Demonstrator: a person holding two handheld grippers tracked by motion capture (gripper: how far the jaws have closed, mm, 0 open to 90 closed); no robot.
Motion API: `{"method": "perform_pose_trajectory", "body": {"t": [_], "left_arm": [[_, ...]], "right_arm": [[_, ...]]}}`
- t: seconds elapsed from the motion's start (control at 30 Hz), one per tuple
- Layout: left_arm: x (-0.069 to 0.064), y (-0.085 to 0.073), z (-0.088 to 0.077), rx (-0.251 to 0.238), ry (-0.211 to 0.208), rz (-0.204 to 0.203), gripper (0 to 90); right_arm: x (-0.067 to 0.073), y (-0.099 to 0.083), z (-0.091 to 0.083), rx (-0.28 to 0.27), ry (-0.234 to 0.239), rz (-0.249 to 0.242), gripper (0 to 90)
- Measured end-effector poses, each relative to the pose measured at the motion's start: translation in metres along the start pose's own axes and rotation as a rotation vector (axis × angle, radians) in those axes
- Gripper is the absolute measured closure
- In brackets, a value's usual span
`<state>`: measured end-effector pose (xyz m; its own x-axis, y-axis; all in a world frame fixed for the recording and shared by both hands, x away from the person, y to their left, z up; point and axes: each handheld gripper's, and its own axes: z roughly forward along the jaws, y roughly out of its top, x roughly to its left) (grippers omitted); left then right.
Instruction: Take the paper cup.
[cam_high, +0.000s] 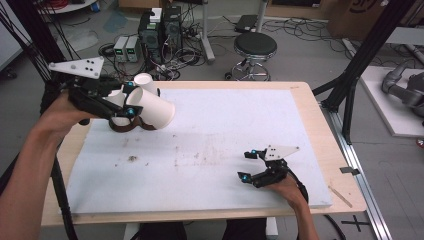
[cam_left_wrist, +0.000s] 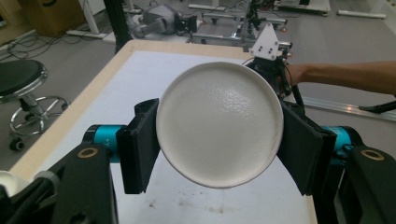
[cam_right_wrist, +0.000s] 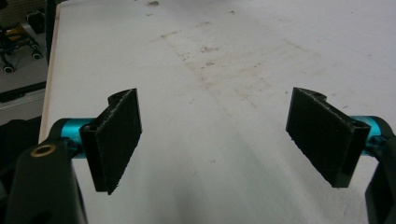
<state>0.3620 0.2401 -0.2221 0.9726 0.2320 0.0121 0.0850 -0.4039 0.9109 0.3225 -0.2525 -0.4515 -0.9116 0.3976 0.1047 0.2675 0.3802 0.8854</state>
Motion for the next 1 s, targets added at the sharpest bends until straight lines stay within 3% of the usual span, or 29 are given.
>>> {"method": "perform_pose_trajectory", "body": {"t": [0.17, 0.53, 0.8, 1.0], "left_arm": [[-0.005, -0.020, 0.010, -0.009, -0.015, -0.035, 34.6], [-0.017, -0.056, 0.023, -0.051, -0.040, -0.048, 34.6], [-0.017, -0.070, 0.028, -0.058, -0.042, -0.064, 34.5], [-0.024, -0.075, 0.030, -0.084, -0.049, -0.030, 34.4]], "right_arm": [[0.000, 0.000, 0.000, -0.001, 0.005, -0.001, 18.8], [-0.001, -0.001, -0.001, -0.010, 0.009, 0.002, 18.8], [0.000, 0.000, -0.001, -0.005, 0.003, -0.007, 18.8], [0.000, 0.000, 0.000, -0.004, 0.000, -0.008, 18.8]]}}
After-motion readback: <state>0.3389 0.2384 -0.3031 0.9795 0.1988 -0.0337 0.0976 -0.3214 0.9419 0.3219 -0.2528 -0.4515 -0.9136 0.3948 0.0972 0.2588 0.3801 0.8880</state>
